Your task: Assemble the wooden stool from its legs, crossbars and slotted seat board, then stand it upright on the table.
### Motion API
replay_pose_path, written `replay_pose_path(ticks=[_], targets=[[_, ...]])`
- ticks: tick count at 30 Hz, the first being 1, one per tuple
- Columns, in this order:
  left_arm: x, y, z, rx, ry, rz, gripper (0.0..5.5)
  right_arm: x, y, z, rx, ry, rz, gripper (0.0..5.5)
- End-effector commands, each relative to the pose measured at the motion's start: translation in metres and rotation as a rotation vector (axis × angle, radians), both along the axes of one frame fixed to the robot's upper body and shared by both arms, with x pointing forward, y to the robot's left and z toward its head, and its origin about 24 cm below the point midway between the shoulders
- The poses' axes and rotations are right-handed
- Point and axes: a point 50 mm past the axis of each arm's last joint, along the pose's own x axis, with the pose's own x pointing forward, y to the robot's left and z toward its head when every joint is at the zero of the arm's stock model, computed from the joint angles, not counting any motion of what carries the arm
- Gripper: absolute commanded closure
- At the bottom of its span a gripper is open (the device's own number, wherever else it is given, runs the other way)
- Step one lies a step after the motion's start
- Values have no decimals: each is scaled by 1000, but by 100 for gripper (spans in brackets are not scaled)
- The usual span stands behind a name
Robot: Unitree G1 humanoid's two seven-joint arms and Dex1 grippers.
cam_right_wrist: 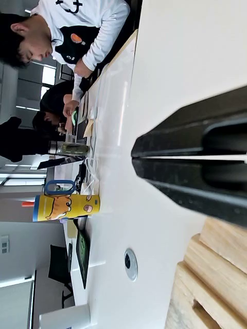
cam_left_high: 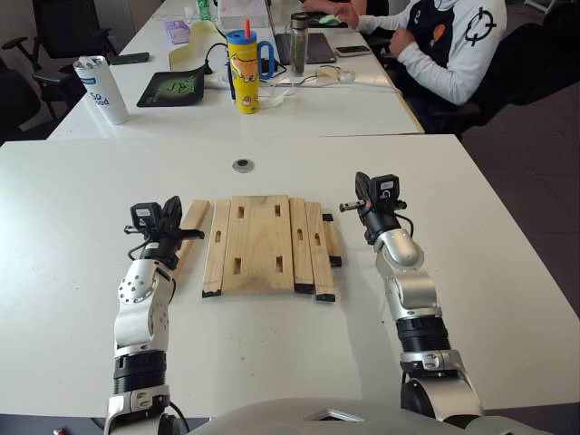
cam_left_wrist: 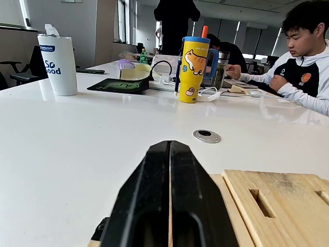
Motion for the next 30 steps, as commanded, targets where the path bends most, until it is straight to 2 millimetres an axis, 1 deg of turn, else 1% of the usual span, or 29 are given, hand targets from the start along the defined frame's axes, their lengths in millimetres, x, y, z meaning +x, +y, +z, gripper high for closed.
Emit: replay_pose_path(ticks=[1,3,5,8,10,14,17,20,23,26,30], targets=[[-3,8,4,-1,-9,29,546,2,3,-1,-20,25,59,550],[-5,17,2,-1,34,0,546,2,0,-4,-20,36,46,550],[-10,29,-7,15,141,-72,546,3,0,-7,-18,43,35,550],[-30,55,-13,-24,289,-177,546,4,-1,-6,-12,37,19,550],[-38,66,-14,-70,367,-289,546,1,-6,-12,-11,50,-30,550],[-37,95,-5,-67,421,-267,546,-8,-9,-23,0,72,-81,550],[-34,99,2,-61,418,-290,546,-12,-8,-26,13,79,-104,550],[-32,94,0,-29,455,-339,546,-14,-9,-27,27,79,-134,550],[-35,88,-5,15,507,-398,546,-15,-10,-27,34,79,-150,550],[-43,84,-17,66,599,-430,546,-15,-11,-26,43,76,-160,550],[-47,83,-21,76,600,-416,546,-15,-10,-25,48,75,-155,550]])
